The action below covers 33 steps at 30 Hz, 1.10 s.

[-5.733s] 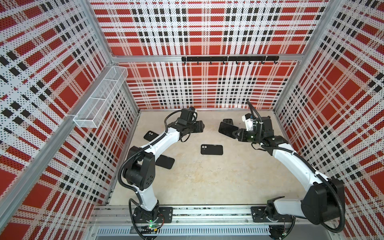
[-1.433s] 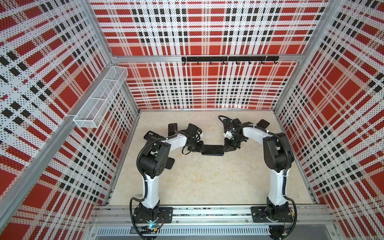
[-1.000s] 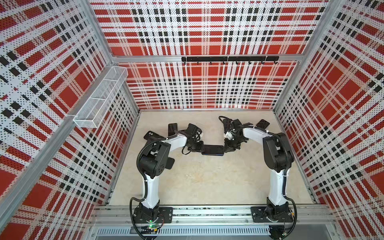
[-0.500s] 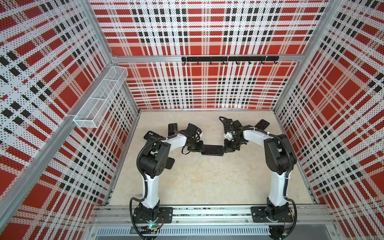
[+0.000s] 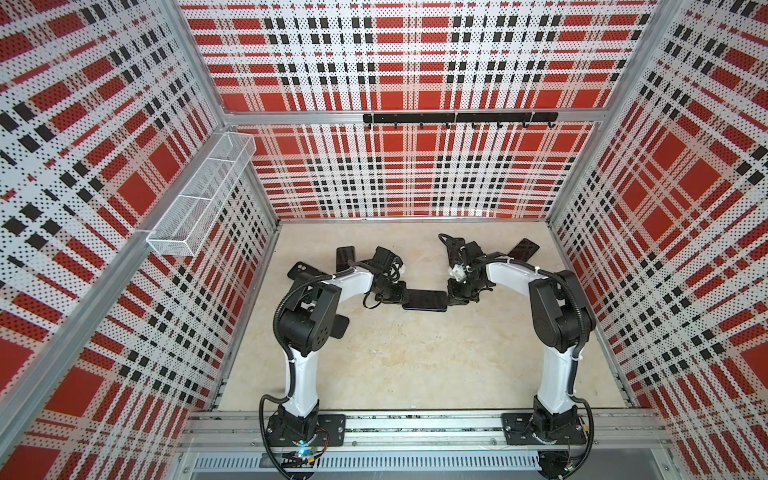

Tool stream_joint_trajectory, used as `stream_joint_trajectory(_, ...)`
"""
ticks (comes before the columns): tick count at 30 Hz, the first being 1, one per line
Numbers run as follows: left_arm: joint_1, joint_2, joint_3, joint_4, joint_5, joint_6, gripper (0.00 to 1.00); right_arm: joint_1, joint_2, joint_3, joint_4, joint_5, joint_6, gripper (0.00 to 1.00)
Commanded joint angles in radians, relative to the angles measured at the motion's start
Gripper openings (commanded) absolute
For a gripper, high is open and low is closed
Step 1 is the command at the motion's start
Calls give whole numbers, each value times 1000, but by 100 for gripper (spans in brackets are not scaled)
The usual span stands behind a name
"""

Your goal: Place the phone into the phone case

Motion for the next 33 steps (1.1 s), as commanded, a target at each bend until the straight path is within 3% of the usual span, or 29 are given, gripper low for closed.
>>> stream_joint_trajectory(1,-12,49,2,-9,28,9,31,147,278,-156,19,89,-13,7)
stream_joint_trajectory(10,-12,50,4,-10,30,7,31,168,347,-179,46,189,13,8)
stream_joint_trajectory(33,-18,49,4,-7,42,2,30,204,517,-202,153,254,56,8)
